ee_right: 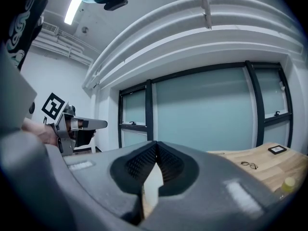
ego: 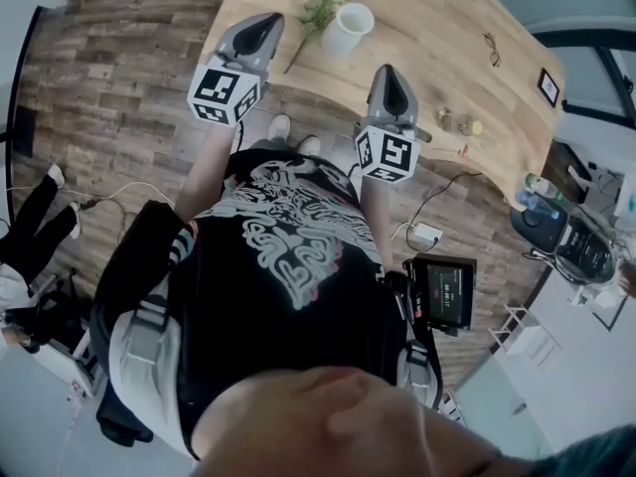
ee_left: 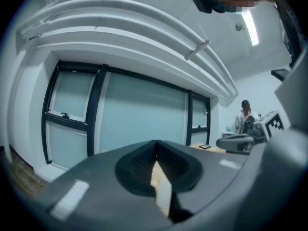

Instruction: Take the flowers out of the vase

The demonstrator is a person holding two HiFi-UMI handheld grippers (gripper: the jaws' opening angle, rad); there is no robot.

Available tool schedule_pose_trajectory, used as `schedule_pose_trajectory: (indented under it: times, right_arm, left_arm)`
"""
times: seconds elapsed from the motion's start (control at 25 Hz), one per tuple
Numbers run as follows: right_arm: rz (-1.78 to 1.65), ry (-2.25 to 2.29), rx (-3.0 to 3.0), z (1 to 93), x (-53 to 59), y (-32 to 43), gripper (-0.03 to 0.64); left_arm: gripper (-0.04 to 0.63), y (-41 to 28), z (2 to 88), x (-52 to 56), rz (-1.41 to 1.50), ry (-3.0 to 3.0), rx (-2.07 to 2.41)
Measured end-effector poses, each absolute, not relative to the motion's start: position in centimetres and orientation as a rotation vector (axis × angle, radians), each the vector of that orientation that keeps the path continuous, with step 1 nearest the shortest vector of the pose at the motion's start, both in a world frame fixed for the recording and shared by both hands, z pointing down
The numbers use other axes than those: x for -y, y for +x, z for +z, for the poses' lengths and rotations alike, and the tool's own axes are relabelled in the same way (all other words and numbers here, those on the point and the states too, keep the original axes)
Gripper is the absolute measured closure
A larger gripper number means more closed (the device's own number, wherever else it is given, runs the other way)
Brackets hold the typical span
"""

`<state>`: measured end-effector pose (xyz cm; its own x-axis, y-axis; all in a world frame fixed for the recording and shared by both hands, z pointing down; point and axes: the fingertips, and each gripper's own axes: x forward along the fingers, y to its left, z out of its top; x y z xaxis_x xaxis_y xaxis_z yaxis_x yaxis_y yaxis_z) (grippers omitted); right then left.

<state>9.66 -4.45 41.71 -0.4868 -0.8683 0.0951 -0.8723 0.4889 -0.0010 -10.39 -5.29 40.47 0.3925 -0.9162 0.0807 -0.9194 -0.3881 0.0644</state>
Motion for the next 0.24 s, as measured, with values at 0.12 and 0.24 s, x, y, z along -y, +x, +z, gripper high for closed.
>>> schedule_pose_trajectory:
  times: [0.12, 0.24]
  right_arm:
    - [0.075, 1.522, 2.641, 42.2, 4.5, 8.1, 0.618]
    - [0.072, 1.507, 2.639, 42.6, 4.4, 7.8, 0.618]
  left_arm:
    - [0.606, -11.7, 41.1, 5.4, 0.075, 2.529, 1.704]
    - [0.606, -11.8, 41.8, 5.5, 0.126, 2.524, 1.736]
